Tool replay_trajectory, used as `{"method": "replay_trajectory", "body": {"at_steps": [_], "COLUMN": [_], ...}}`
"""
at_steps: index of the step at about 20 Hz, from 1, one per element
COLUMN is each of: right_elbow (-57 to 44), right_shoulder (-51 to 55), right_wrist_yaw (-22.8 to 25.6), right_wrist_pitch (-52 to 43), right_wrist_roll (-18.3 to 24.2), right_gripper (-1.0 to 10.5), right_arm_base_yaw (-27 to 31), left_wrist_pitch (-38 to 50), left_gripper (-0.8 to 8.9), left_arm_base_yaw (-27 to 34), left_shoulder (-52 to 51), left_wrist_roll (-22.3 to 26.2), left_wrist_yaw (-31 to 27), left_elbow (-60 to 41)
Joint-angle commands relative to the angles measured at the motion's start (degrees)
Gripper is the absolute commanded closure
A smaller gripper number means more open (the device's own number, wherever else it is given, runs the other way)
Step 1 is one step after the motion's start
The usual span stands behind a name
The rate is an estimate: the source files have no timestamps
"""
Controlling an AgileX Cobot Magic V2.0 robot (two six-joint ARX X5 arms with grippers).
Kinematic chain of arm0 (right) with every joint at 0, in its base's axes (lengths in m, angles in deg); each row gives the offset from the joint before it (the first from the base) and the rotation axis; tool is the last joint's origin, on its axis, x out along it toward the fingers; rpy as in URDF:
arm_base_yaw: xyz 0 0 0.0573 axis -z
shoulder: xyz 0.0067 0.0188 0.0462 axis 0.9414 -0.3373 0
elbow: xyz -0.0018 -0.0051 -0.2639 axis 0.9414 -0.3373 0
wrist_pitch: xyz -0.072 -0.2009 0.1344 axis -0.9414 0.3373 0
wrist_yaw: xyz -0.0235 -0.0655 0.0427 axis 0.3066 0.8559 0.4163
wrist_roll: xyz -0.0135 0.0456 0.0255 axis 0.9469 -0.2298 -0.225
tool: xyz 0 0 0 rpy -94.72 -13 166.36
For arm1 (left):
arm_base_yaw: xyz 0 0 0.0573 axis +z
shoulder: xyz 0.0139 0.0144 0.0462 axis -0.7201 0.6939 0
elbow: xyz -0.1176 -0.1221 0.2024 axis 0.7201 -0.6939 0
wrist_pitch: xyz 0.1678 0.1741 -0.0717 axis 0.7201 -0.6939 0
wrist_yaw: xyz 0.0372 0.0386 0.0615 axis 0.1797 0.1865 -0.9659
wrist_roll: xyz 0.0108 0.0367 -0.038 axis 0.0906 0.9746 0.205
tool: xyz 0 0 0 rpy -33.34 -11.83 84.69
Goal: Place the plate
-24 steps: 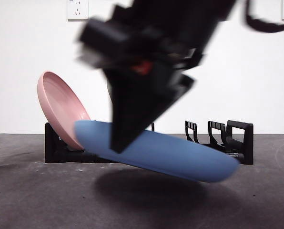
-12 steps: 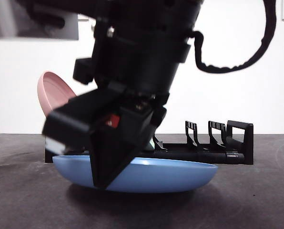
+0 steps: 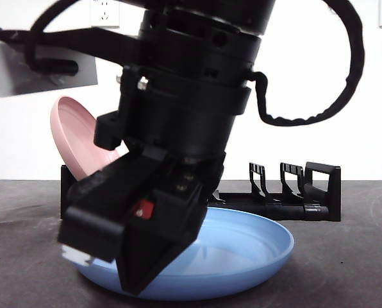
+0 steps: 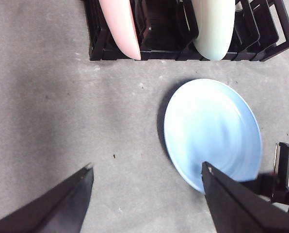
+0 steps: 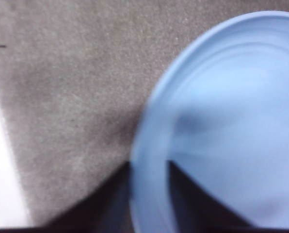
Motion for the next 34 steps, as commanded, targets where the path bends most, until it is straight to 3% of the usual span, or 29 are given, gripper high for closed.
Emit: {"method": "replay_trajectory", "body": {"at_steps": [1,7,10,14,18,22,25,28,31,34], "right_elbow": [0.9,4.0,4.1,4.1,4.1,4.1,4.1,4.1,4.1,4.1], "right_shoulder": [-1.1,6.5,13.1,20.0,25.6,30.1,32.5,33.8,34.0,34.0], "right_wrist_yaw": [0.2,0.0,7.3,8.8,8.4,3.8,1.4,1.0,1.0,1.0], "right_wrist_pitch": [-0.2,2.0,2.1,2.7,2.9,5.6,7.2,7.3,7.7,8.3], "right_wrist_roll": [-1.6,-0.9,2.9,4.4,4.4,3.9,3.7,2.7,2.4,2.4], "right_gripper": [7.3,7.1,7.1,7.1,7.1,7.1,7.1,7.1,7.1,7.1], "right_arm_base_yaw": [-1.0,-2.1,1.0,12.2,25.0,35.2,38.9,40.0,39.9,39.9], "left_wrist_pitch": [0.3,1.3,3.3,9.7,23.0,33.4,27.7,17.0,8.0,4.2], "left_gripper": [4.62,4.62,4.66,4.69,4.79,5.69,5.66,5.66,5.67,5.67], "left_arm_base_yaw": [-0.2,-0.2,-0.2,-0.2,-0.2,-0.2,-0.5,-2.4,-5.1,-7.7], "left_shoulder": [0.3,0.3,0.2,0.1,0.3,4.7,13.8,24.7,34.4,40.4], "left_wrist_roll": [0.8,0.8,0.8,-0.6,-7.1,-13.0,-14.3,-11.1,-7.7,-6.0], "left_wrist_yaw": [0.2,0.2,0.2,0.2,0.2,0.0,0.0,-1.4,-8.3,-14.4], "left_elbow": [1.2,1.2,1.2,1.2,1.2,2.5,9.6,20.8,31.9,38.8]}}
